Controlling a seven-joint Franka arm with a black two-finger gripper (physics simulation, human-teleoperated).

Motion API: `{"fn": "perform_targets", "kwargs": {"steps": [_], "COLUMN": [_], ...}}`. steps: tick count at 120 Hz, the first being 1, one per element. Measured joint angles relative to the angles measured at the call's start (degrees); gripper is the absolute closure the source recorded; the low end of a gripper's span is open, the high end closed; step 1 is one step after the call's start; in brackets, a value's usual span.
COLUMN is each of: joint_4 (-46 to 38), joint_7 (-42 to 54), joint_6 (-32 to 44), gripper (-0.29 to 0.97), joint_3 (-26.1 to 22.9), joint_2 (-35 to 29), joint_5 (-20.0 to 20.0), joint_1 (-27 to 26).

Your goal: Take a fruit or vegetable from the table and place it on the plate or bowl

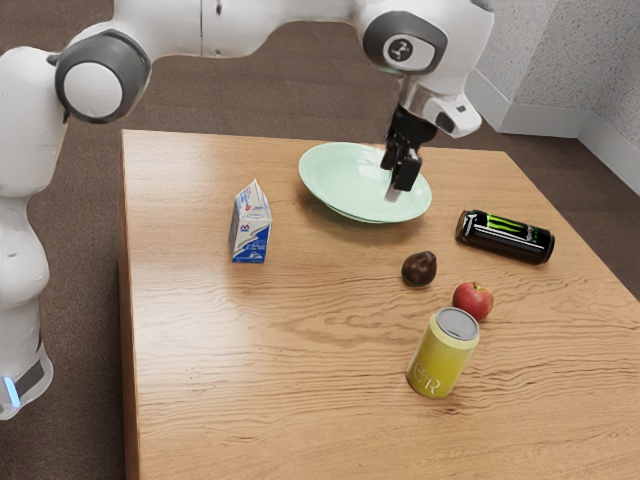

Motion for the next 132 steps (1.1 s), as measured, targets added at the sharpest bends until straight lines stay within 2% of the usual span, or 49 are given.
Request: {"fn": "perform_targets", "kwargs": {"steps": [20, 34, 46, 61, 91, 132], "joint_4": [0.8, 5.2, 11.5, 16.3, 16.8, 17.0], "joint_7": [1.2, 1.9, 2.8, 4.2, 6.2, 8.2], "joint_6": [2.9, 4.2, 4.8, 5.5, 8.8, 15.7], "gripper": [0.00, 0.00, 0.00, 0.00, 0.00, 0.00], "joint_3": [-2.0, -4.7, -8.7, -9.9, -12.1, -11.6], "joint_2": [3.8, 8.8, 14.7, 19.1, 22.3, 27.7], "joint_5": [-0.6, -0.4, 2.6, 5.7, 7.6, 8.7], "joint_1": [1.5, 2.5, 2.6, 1.9, -1.9, -4.3]}}
